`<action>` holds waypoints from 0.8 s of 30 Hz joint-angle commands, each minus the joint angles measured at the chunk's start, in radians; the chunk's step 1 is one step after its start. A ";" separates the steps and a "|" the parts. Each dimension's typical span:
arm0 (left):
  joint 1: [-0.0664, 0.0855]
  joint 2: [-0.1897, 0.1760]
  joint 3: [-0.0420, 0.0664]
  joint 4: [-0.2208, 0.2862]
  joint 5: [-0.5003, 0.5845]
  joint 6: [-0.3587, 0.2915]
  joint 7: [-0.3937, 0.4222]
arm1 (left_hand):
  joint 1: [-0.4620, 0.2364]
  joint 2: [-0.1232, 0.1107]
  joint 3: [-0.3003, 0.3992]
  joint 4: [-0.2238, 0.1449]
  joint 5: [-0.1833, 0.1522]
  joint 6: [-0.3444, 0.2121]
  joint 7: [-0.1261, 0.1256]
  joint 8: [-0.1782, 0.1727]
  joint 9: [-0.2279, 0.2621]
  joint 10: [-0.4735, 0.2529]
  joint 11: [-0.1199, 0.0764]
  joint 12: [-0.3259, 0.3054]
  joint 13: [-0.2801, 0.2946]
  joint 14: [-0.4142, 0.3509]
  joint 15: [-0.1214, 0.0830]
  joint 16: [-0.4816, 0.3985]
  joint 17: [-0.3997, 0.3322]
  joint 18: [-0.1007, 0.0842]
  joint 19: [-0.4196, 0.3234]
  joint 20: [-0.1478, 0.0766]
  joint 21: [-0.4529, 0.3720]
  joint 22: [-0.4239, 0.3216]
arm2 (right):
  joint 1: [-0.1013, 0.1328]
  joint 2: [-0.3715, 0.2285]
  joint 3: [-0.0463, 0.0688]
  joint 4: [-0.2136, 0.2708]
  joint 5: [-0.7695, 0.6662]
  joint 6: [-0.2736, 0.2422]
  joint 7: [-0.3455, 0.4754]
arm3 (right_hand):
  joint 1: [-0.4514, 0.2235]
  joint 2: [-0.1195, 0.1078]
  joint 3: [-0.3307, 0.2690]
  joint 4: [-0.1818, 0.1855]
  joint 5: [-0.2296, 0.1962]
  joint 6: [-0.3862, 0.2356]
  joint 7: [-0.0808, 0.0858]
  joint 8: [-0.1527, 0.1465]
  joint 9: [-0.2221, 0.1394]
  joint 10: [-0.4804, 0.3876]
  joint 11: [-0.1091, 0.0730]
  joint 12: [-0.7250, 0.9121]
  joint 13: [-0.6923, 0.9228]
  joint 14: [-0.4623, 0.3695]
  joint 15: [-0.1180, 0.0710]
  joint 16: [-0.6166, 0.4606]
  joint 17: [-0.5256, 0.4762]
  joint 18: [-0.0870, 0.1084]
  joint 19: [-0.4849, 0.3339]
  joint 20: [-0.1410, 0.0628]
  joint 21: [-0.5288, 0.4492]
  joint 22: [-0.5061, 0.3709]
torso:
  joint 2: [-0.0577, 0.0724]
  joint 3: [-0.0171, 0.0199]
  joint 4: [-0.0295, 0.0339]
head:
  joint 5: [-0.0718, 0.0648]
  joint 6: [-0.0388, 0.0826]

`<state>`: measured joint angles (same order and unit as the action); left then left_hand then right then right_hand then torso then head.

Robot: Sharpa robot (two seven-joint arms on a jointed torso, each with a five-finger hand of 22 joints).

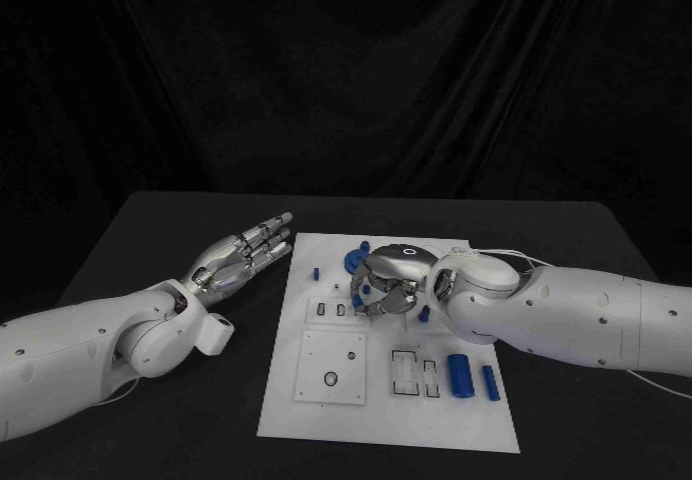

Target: Assemble the parts on the task board

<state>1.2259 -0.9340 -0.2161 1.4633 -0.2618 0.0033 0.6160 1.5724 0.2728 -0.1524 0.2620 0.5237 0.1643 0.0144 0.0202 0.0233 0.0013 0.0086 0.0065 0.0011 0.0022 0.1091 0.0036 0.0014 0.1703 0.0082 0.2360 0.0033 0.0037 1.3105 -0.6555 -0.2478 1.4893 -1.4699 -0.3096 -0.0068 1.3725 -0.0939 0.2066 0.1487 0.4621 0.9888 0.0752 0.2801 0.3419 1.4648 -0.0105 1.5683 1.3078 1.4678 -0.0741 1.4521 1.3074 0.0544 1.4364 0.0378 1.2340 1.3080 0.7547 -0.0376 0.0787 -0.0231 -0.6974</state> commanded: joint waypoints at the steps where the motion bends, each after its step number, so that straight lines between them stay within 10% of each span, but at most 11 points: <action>1: -0.001 -0.001 0.001 0.001 0.000 0.013 0.009 | 0.008 -0.001 0.005 0.002 0.005 -0.006 0.003 0.004 0.001 -0.001 0.008 -0.006 -0.001 -0.002 0.007 -0.004 -0.001 0.010 0.000 0.005 0.003 0.002 | -0.003 -0.006 0.000 0.008 -0.025 -0.037 -0.013 | 0.005 -0.003 0.003 -0.008 0.009 0.000 -0.001 0.014 0.069 0.106 0.008 0.003 0.263 0.073 0.008 0.000 0.159 0.019 -0.002 0.004 -0.002 0.138 | 0.000 -0.0005 0.0011 | 0.000 0.002; 24: -0.003 0.005 0.001 -0.005 0.000 0.022 0.004 | 0.009 0.000 0.008 0.000 0.006 -0.008 0.003 0.003 0.000 -0.001 0.009 -0.006 -0.001 -0.002 0.008 -0.004 -0.001 0.010 -0.001 0.006 0.003 0.001 | -0.011 -0.010 0.000 0.004 -0.045 0.027 -0.065 | -0.017 -0.008 0.006 -0.014 -0.044 -0.063 0.014 -0.006 0.076 0.106 0.016 0.003 0.263 0.068 0.014 -0.016 0.145 0.023 -0.008 0.011 -0.026 0.132 | 0.000 -0.0008 0.0013 | -0.005 0.002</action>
<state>1.2245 -0.9307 -0.2161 1.4572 -0.2618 0.0117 0.6104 1.5724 0.2728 -0.1525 0.2621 0.5237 0.1608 0.0180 0.0202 0.0233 -0.0026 0.0122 0.0065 0.0016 -0.0004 0.1117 0.0037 0.0009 0.1703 0.0082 0.2359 0.0033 0.0036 1.3050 -0.6650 -0.2460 1.4953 -1.5031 -0.3096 -0.0344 1.3642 -0.1019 0.2141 0.1385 0.4223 0.9317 0.0875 0.2795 0.4228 1.4671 -0.0011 1.5682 1.3076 1.4670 -0.0677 1.4406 1.3074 0.0709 1.4294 0.0449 1.2117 1.3077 0.7550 -0.0384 0.0802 -0.0285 -0.6949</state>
